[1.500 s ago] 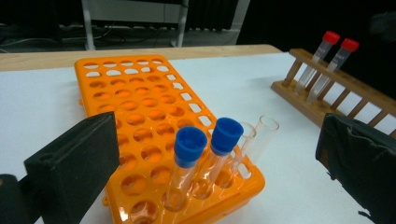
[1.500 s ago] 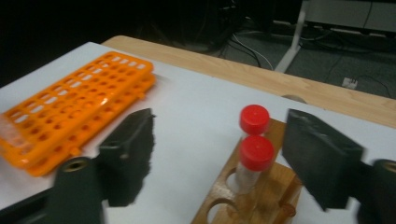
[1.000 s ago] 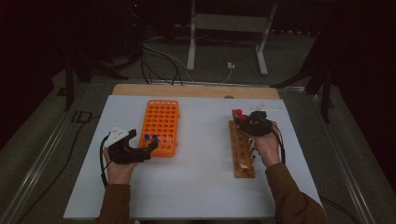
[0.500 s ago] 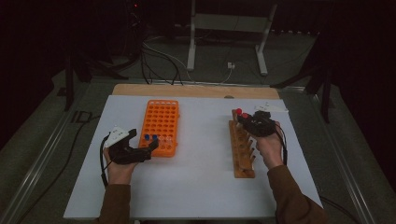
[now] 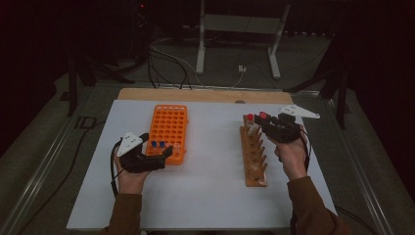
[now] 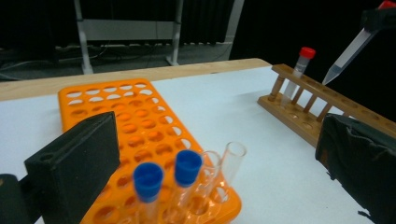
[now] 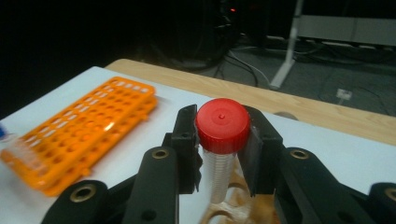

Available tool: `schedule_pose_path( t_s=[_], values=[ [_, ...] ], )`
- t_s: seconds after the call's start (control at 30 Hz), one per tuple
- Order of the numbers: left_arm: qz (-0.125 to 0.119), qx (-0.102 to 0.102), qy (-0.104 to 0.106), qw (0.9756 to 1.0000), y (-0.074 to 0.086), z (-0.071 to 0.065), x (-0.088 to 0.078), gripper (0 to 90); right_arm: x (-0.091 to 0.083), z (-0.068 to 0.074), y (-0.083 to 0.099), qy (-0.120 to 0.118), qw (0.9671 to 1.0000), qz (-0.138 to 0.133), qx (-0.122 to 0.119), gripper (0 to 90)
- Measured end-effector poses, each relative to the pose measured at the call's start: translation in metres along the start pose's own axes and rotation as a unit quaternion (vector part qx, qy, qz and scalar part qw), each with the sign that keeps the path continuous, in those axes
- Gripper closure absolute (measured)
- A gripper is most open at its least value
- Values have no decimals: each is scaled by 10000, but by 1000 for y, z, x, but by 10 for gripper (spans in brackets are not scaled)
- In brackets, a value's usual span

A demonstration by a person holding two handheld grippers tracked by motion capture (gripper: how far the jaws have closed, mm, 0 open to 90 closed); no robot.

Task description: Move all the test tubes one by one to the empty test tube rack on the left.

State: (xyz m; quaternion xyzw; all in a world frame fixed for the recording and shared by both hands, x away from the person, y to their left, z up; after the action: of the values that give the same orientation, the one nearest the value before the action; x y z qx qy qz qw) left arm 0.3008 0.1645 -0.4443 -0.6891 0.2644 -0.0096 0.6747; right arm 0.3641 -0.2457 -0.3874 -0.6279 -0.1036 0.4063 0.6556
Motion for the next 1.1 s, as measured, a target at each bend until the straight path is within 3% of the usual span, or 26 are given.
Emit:
schedule_pose_path(
  t_s=[0.3, 0.43, 0.6, 0.77, 0.93, 1.1],
  values=[
    [-143, 308, 250, 9991, -8, -27, 1, 12, 8, 30, 0, -553, 9981, 137, -215, 703],
    [-140, 471, 474, 9977, -9, -40, 2, 58, 16, 45, 5, -847, 9958, 237, -236, 702],
    [13, 681, 673, 9954, -6, -56, 9, 96, 27, 64, 13, -1220, 9913, 403, -278, 702],
    [77, 659, 932, 9934, -1, -69, 14, 168, 37, 86, 19, -1555, 9858, 537, -336, 701],
    [233, 891, 1025, 9905, 4, -83, 20, 234, 43, 104, 23, -1833, 9805, 598, -373, 701],
    [337, 1043, 1197, 9867, 8, -93, 24, 420, 48, 115, 25, -2132, 9743, 655, -330, 701]
  ],
)
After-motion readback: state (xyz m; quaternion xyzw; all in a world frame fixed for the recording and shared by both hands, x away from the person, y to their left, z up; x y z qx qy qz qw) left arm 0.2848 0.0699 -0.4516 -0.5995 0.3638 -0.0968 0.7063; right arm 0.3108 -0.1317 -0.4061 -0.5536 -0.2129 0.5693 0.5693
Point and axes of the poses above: each handheld gripper's, and its own axes: x roughly forward along the jaws, y roughly out of its underside, z roughly to its left, the point moved 1 cm from there along x, roughly forward along the jaws, and after that the axes turned 12 degrees about -y, right-handed, at the moved point
